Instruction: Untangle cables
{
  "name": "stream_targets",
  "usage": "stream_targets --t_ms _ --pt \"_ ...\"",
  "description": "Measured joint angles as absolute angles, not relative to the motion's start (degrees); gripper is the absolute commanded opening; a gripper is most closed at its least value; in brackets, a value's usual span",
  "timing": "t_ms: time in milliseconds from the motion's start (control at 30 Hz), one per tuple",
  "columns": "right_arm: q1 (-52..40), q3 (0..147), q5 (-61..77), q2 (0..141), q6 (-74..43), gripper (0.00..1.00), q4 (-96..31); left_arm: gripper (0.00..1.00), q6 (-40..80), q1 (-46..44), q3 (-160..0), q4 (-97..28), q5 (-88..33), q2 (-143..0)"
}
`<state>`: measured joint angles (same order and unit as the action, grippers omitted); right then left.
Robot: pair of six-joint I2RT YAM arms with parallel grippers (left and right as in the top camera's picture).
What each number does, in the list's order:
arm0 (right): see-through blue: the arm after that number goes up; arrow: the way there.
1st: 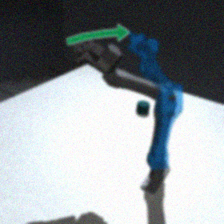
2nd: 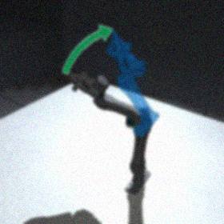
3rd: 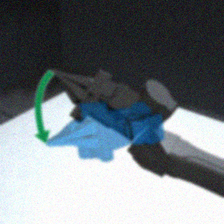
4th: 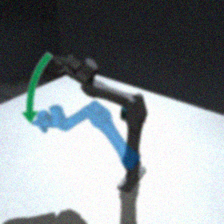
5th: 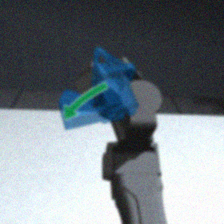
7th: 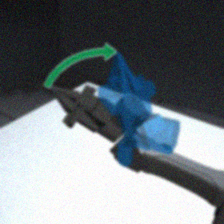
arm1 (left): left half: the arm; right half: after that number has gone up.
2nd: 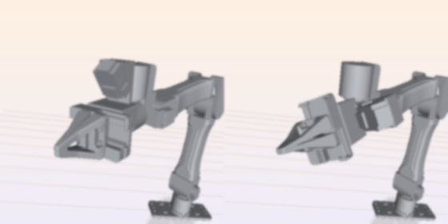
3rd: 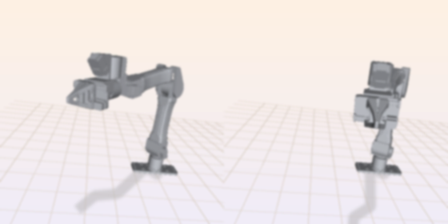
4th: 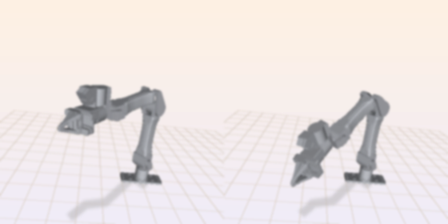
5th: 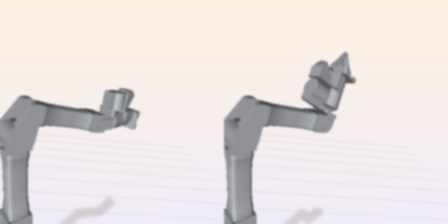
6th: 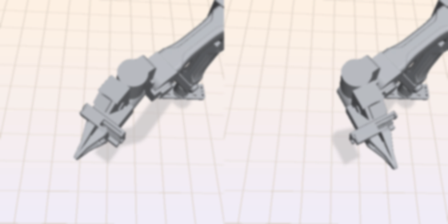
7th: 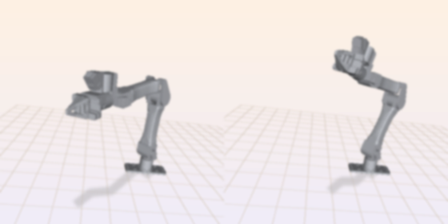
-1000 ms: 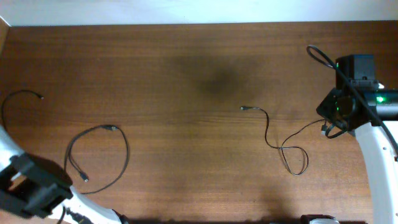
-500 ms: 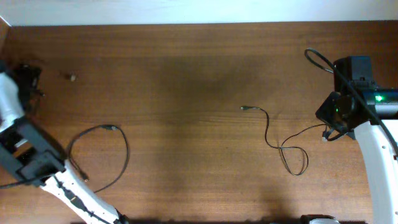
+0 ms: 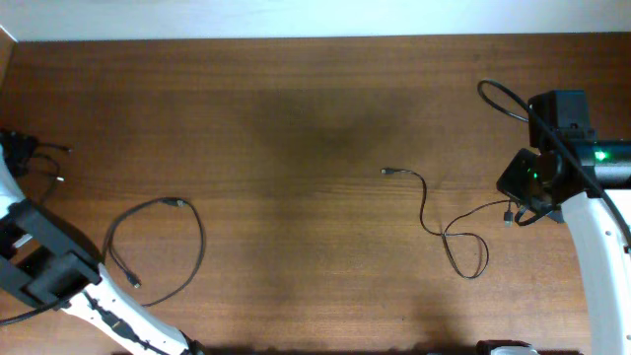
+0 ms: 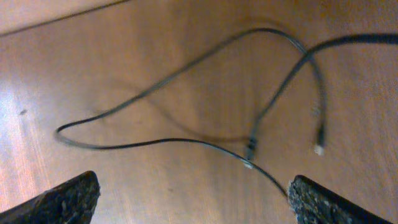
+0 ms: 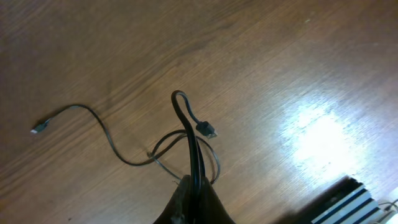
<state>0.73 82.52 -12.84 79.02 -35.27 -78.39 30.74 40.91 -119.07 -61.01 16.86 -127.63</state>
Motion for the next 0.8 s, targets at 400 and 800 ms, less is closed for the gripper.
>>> stream_targets --t_ms 400,800 --pt "0.73 82.50 -10.76 79.09 -34.65 0.04 -77.89 0.99 25.63 39.00 -132.33 -67.29 4.12 -127.11" --pt "0.73 79.46 -10.76 79.09 -34.00 0.04 -76.40 0.99 43.48 40.88 -132.35 -74.37 -41.21 -127.11"
